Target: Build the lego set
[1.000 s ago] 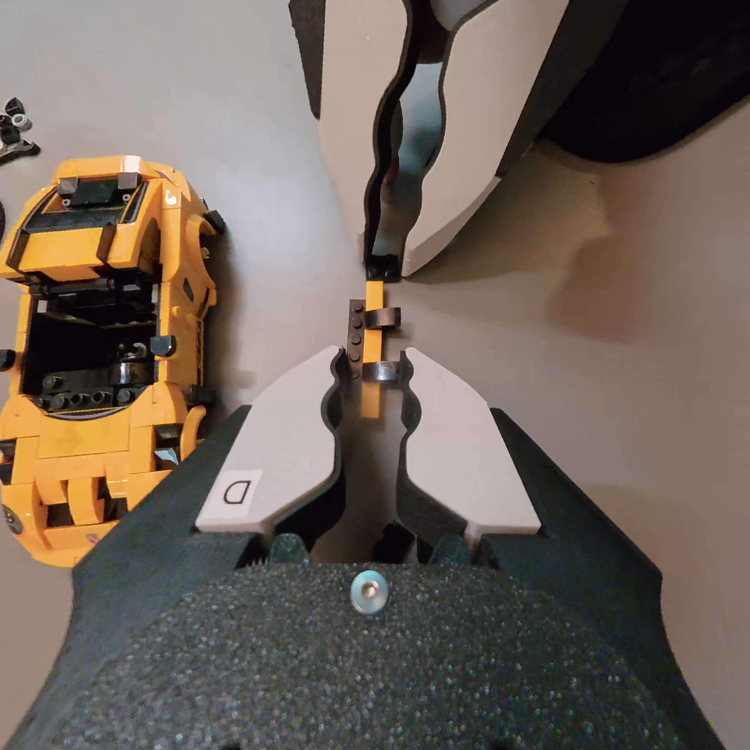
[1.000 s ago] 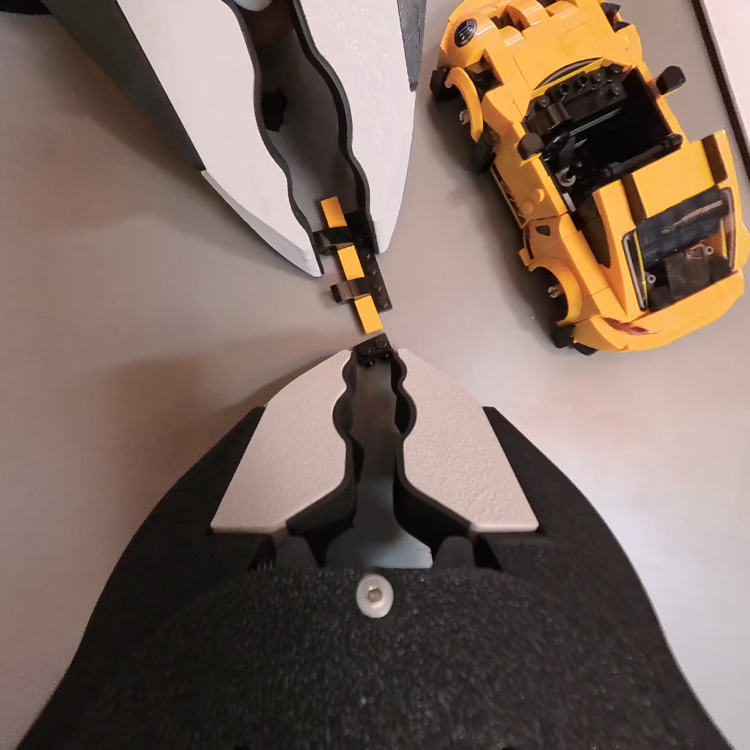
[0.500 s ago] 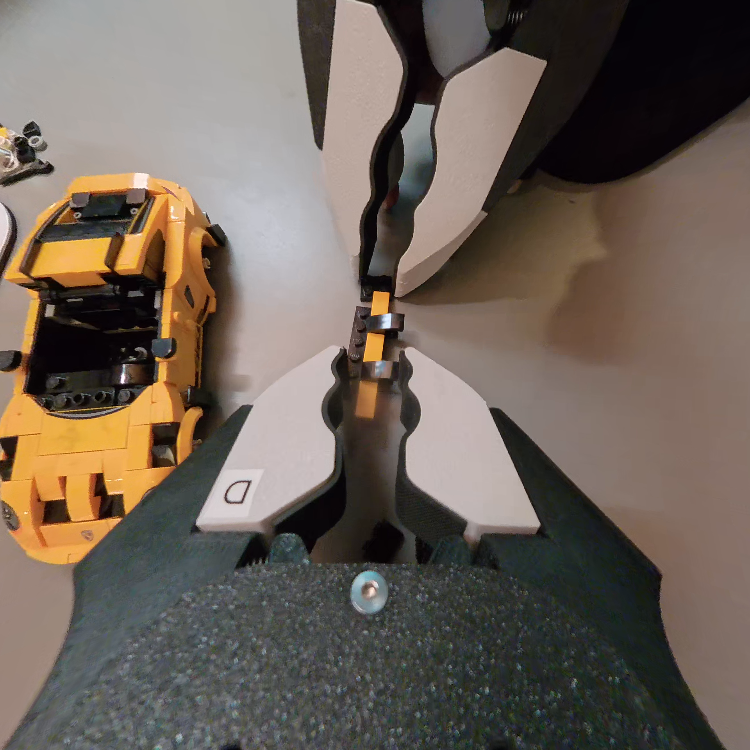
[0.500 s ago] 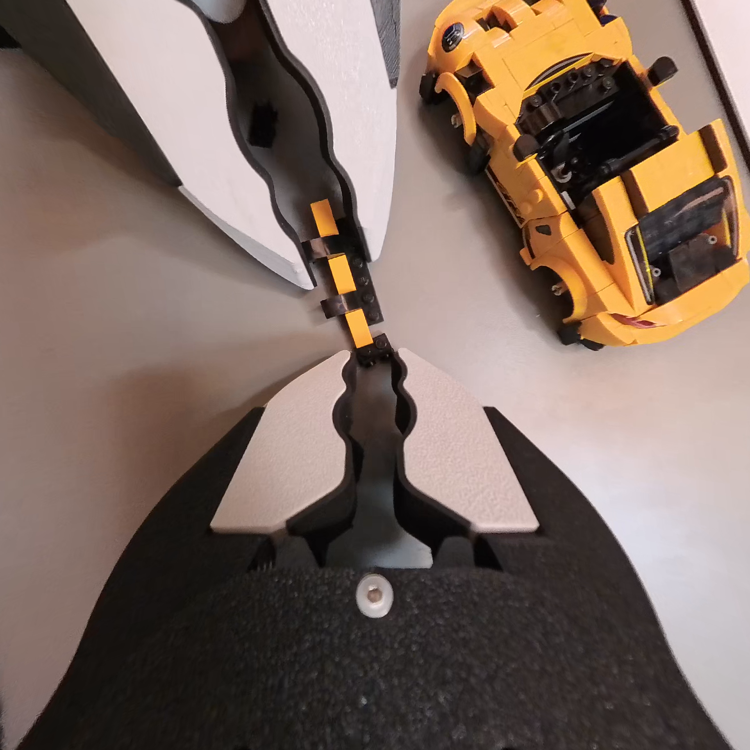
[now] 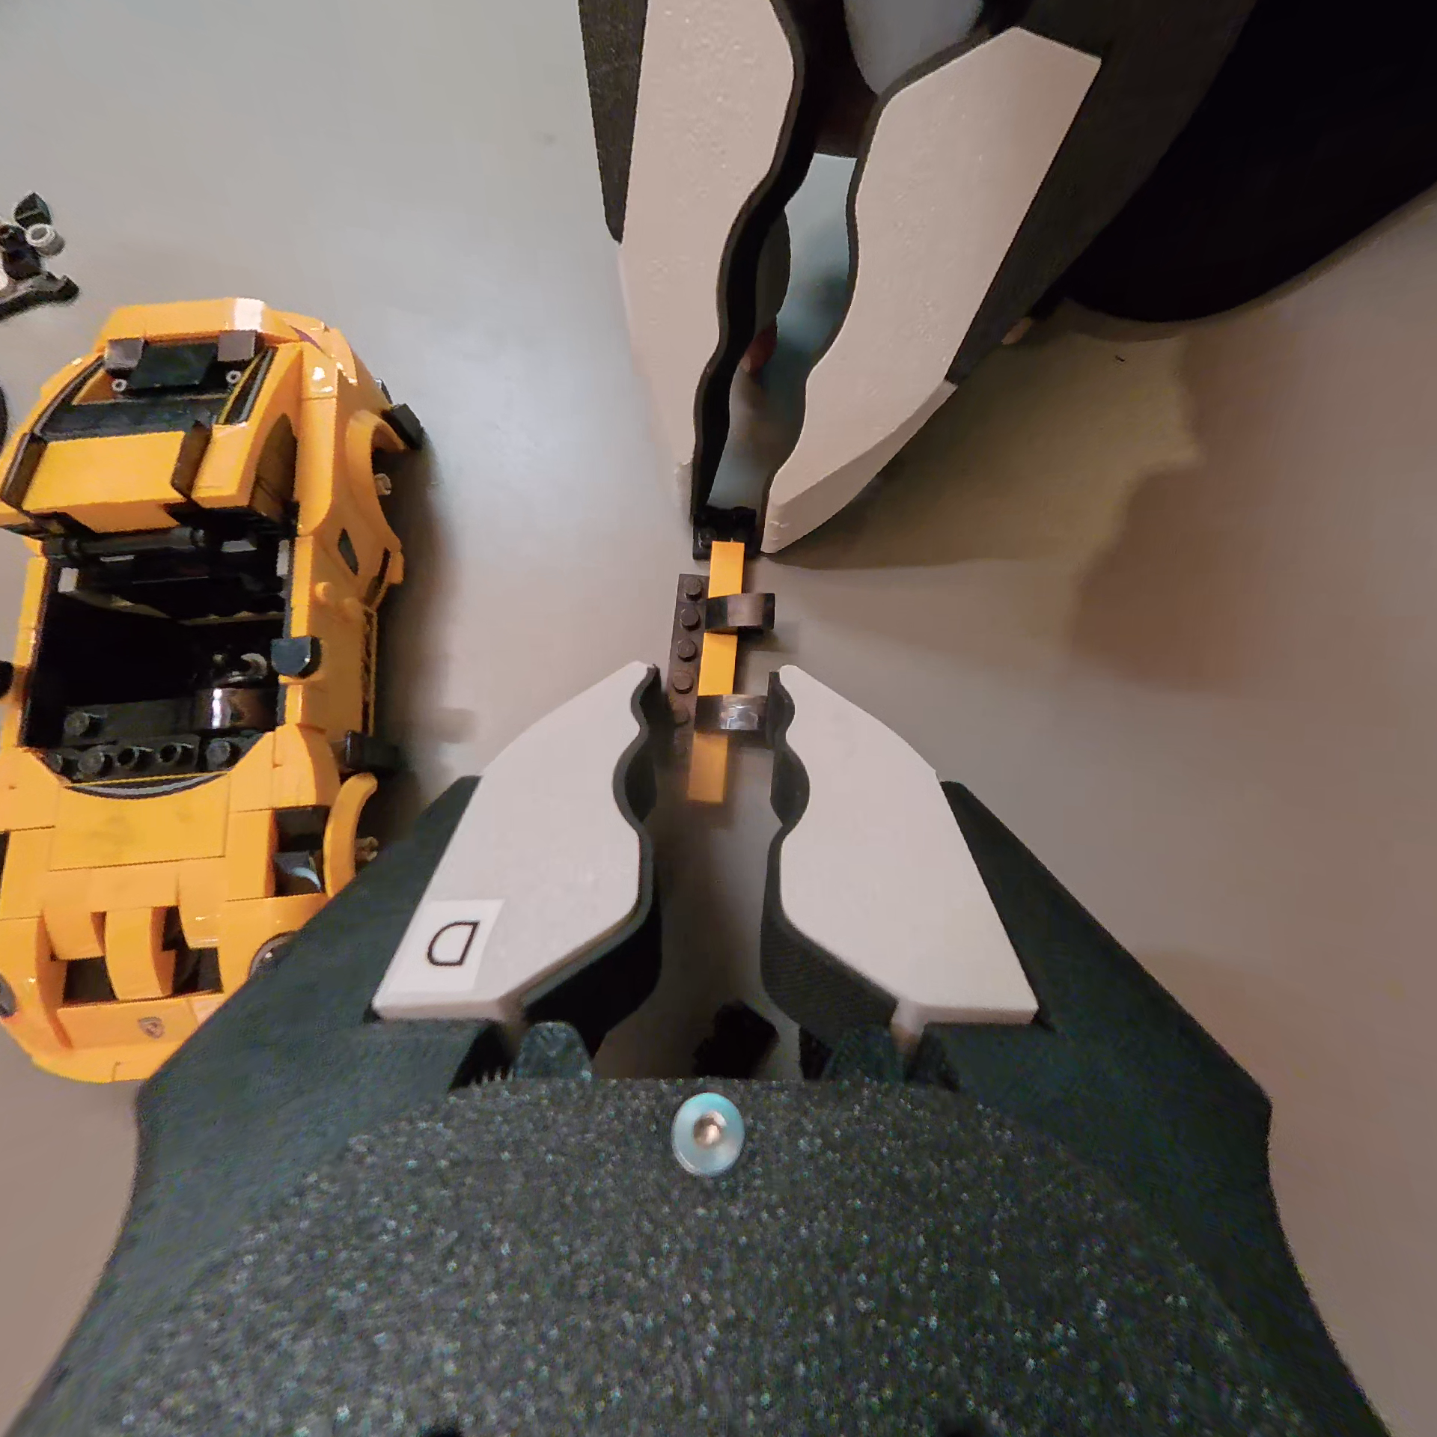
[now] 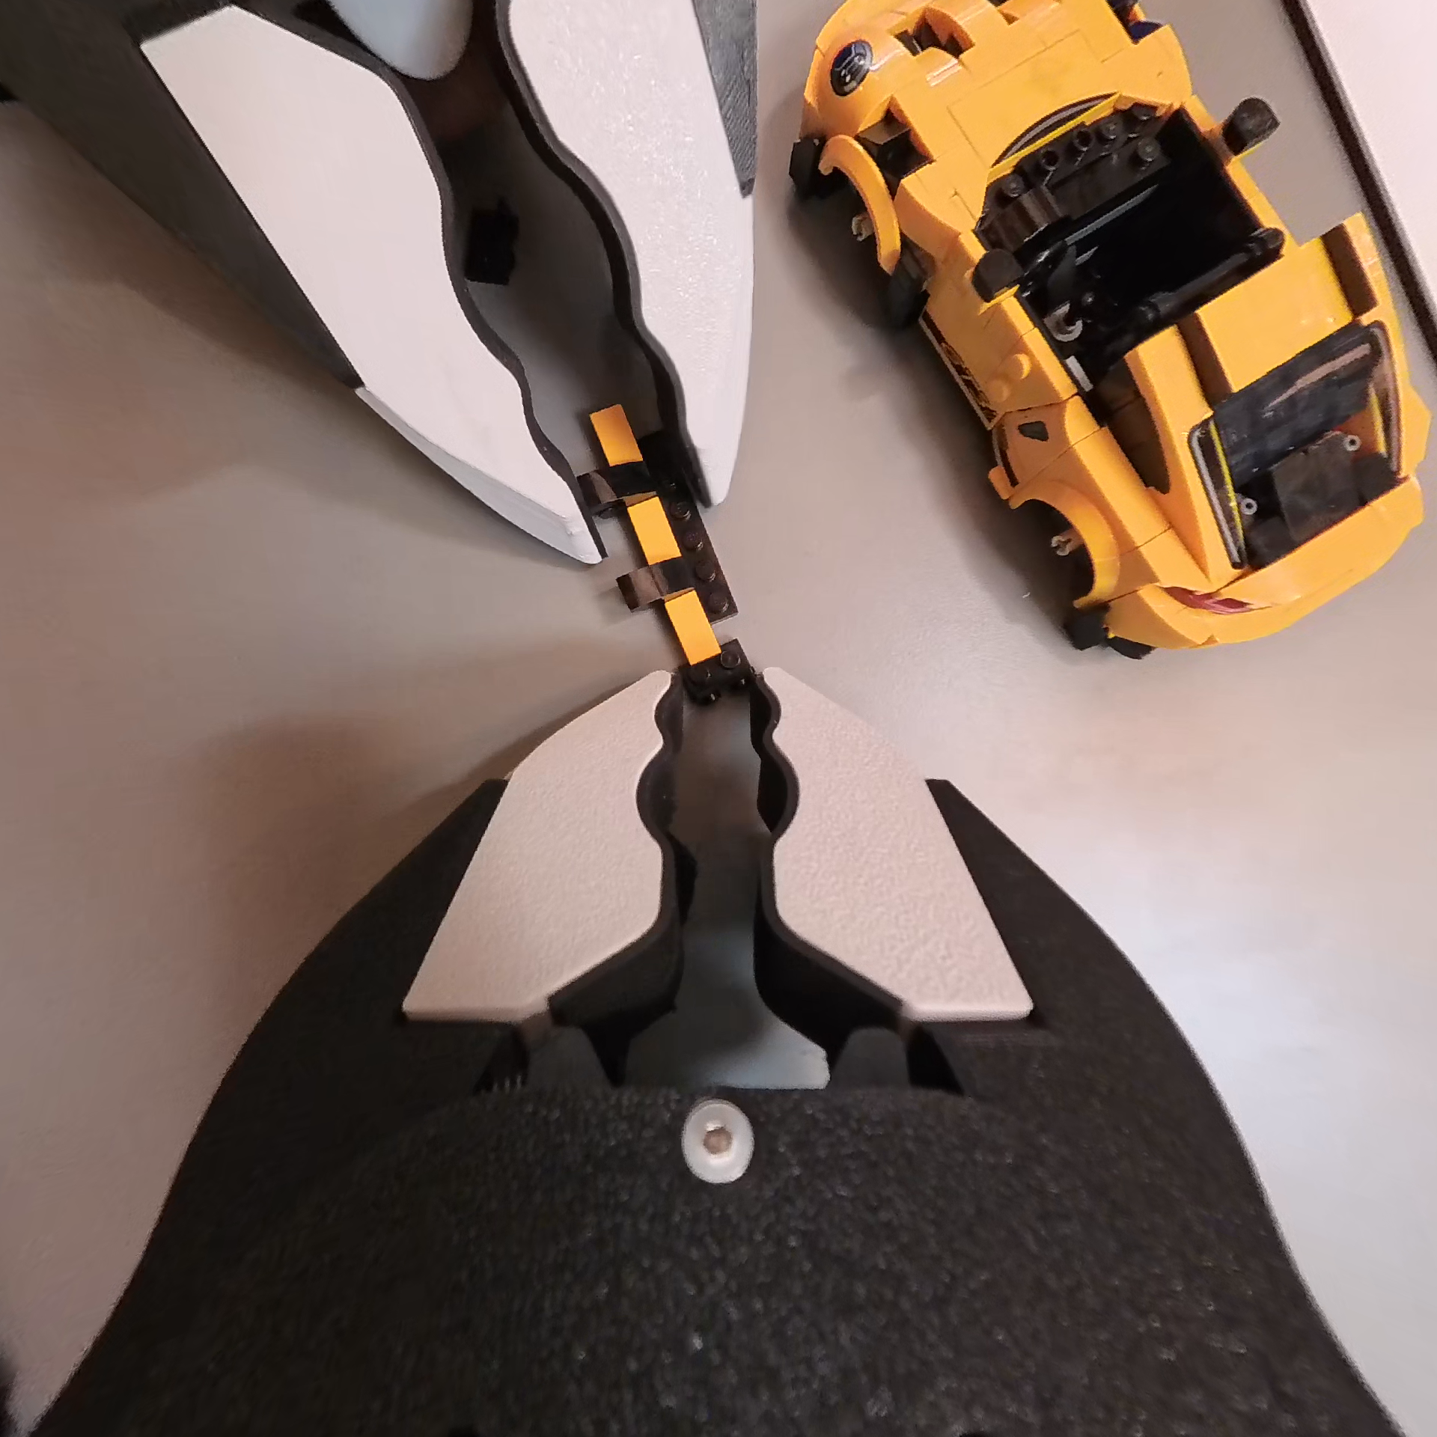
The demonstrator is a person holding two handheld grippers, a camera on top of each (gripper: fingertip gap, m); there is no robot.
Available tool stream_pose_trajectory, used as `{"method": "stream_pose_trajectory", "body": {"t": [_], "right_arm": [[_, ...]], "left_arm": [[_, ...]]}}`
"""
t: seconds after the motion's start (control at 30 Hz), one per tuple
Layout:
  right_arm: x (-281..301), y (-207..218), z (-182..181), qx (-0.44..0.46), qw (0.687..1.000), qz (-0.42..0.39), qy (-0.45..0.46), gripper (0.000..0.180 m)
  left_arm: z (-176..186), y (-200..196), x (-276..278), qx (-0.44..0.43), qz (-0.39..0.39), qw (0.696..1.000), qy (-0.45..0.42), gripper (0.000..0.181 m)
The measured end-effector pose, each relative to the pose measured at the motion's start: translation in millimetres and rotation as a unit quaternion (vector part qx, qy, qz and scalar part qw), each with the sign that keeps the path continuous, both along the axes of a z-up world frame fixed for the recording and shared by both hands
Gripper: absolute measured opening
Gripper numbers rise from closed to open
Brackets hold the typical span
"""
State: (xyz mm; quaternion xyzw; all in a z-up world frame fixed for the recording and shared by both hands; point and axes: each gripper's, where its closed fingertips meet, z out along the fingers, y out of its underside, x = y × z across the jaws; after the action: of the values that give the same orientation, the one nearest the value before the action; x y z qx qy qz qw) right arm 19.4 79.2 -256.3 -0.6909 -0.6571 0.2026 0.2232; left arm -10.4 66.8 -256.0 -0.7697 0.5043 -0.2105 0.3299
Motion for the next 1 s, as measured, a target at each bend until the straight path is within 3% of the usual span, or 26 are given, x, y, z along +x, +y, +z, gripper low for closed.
{"method": "stream_pose_trajectory", "body": {"t": [0.3, 0.63, 1.0], "right_arm": [[-0.1, 0.1, 0.0, -0.001, 1.000, 0.001, 0.001, 0.016], [0.2, 0.1, -0.1, -0.003, 1.000, -0.001, 0.001, 0.016], [-3.0, -1.1, -0.2, -0.005, 1.000, -0.013, -0.001, 0.016]], "left_arm": [[-0.6, 0.3, -1.1, -0.024, 0.010, 1.000, -0.008, 0.028], [0.4, 1.6, -3.6, 0.004, 0.009, 1.000, 0.014, 0.024], [9.7, 1.4, -0.5, -0.001, 0.012, 1.000, -0.024, 0.024]]}}
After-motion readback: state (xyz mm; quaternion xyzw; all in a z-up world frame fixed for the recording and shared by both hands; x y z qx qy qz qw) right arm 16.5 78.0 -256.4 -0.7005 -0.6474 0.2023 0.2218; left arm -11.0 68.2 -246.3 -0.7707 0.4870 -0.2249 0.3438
